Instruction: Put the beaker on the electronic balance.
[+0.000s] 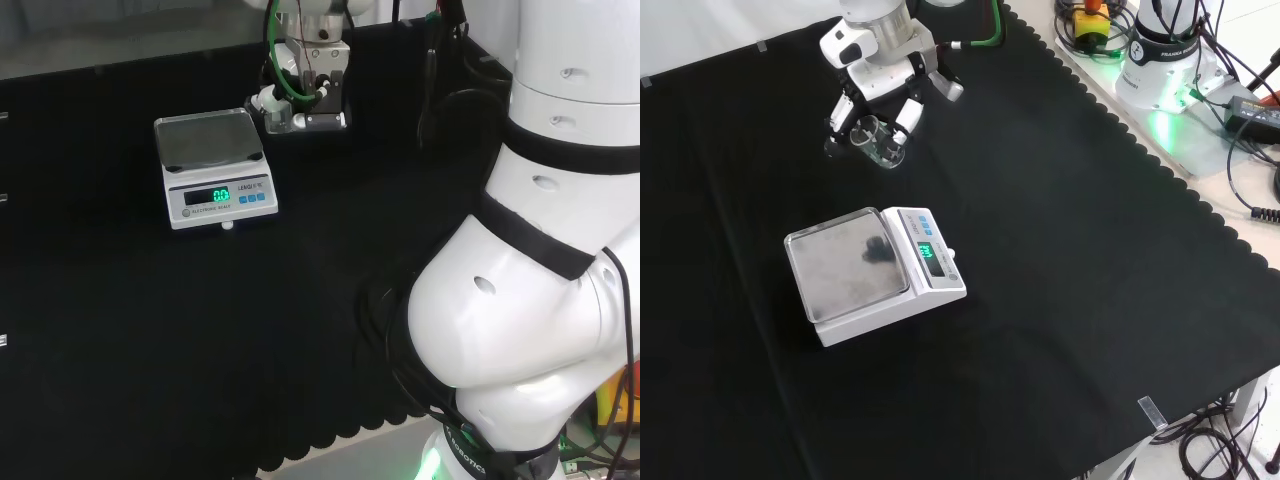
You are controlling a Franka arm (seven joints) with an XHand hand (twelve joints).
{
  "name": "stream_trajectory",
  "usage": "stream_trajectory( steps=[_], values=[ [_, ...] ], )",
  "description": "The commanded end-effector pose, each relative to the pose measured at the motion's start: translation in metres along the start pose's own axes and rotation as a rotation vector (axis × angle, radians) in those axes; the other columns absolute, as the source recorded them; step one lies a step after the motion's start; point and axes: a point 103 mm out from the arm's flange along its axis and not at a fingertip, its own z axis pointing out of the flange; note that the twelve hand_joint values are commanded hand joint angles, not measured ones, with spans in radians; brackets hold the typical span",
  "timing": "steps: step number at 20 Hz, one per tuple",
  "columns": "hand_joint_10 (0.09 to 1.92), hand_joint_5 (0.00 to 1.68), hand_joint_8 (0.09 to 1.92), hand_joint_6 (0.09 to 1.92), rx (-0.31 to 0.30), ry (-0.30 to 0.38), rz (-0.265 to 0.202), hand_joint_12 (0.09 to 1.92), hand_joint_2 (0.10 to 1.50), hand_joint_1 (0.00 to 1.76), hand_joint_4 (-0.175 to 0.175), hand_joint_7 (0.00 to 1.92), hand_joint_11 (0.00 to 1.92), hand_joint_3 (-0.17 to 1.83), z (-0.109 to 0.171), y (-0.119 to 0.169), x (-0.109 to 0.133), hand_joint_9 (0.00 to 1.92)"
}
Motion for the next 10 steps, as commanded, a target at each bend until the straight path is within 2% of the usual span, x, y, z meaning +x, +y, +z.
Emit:
stream_trajectory(
  steps=[1,7,10],
  values=[
    [0.23,0.57,0.75,0.09,0.002,0.006,-0.022,0.7,1.09,1.18,-0.175,1.0,1.59,-0.17,0.0,0.007,0.006,1.56],
    [0.23,0.57,0.75,0.09,-0.016,0.015,-0.059,0.7,1.1,1.18,-0.175,1.0,1.6,-0.17,0.003,0.021,0.015,1.56],
    [0.23,0.57,0.75,0.09,-0.052,0.023,-0.091,0.69,1.1,1.18,-0.175,1.0,1.6,-0.17,0.005,0.031,0.022,1.56]
  ],
)
